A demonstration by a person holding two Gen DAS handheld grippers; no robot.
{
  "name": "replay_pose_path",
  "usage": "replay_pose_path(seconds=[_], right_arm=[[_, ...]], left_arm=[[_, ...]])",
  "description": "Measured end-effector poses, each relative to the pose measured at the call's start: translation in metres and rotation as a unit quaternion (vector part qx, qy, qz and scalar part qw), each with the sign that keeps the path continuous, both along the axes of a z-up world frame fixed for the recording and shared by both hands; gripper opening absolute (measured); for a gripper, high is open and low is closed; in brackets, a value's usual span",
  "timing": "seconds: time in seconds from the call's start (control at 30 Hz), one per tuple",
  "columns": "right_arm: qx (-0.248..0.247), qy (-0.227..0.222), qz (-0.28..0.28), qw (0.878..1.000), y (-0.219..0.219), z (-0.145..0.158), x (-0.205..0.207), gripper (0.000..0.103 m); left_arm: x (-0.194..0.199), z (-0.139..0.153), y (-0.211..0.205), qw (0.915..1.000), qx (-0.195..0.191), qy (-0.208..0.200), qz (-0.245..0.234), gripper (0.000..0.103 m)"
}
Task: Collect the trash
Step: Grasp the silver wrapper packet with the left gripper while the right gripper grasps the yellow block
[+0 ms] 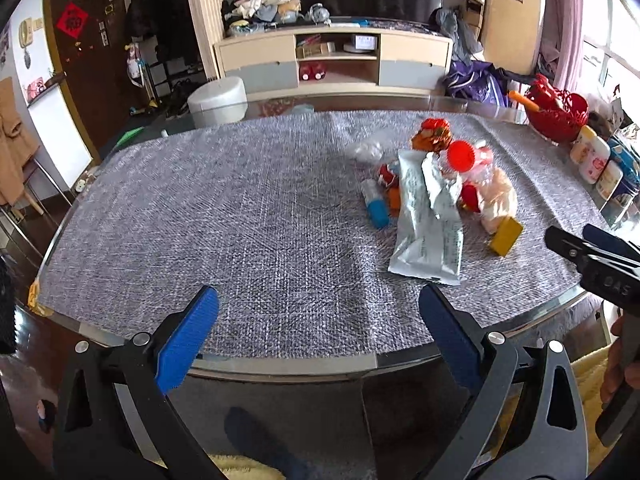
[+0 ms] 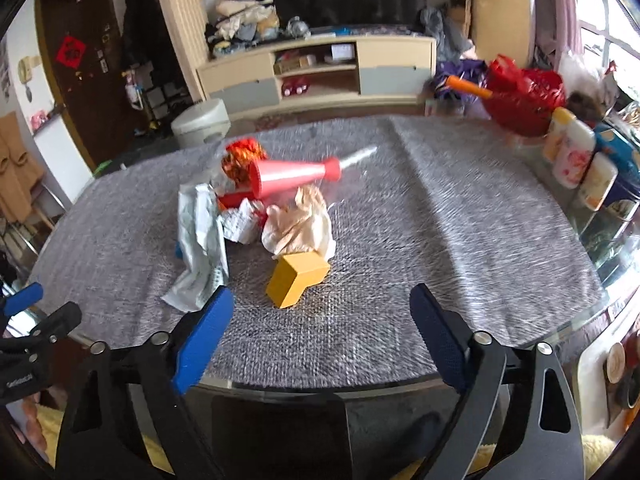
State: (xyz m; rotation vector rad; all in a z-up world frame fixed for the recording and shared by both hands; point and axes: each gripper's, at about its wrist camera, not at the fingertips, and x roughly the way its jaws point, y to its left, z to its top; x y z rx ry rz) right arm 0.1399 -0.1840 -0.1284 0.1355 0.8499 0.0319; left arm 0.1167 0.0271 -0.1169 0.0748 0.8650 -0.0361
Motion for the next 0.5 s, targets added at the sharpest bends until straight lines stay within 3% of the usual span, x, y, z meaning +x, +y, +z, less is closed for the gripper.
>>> replay_pose_path(seconds=[0.27, 0.33, 0.4, 0.5], right_arm=[[0.01, 0.032, 0.013, 0.999, 0.018, -0.028, 0.025, 0.086], [0.021, 0.039, 0.014, 0.999, 0.017, -0.032, 0.03, 0.076], [0.032, 0.049, 0.015, 0.998, 0.014, -0.037, 0.034, 0.056], [0.043, 0.054, 0.02, 0.997, 0.01, -0.04, 0.034, 0.042]], left_arm=[[0.024, -0.017, -0.011, 0.9992, -0.012, 0.02, -0.031, 0.095], [0.028, -0.02, -0.016, 0.9986, -0.015, 0.024, -0.044, 0.094], [0.032, -0.023, -0.021, 0.9978, -0.02, 0.029, -0.056, 0.094], [0.041, -0.029, -0.03, 0.9964, -0.03, 0.036, -0.07, 0.093]])
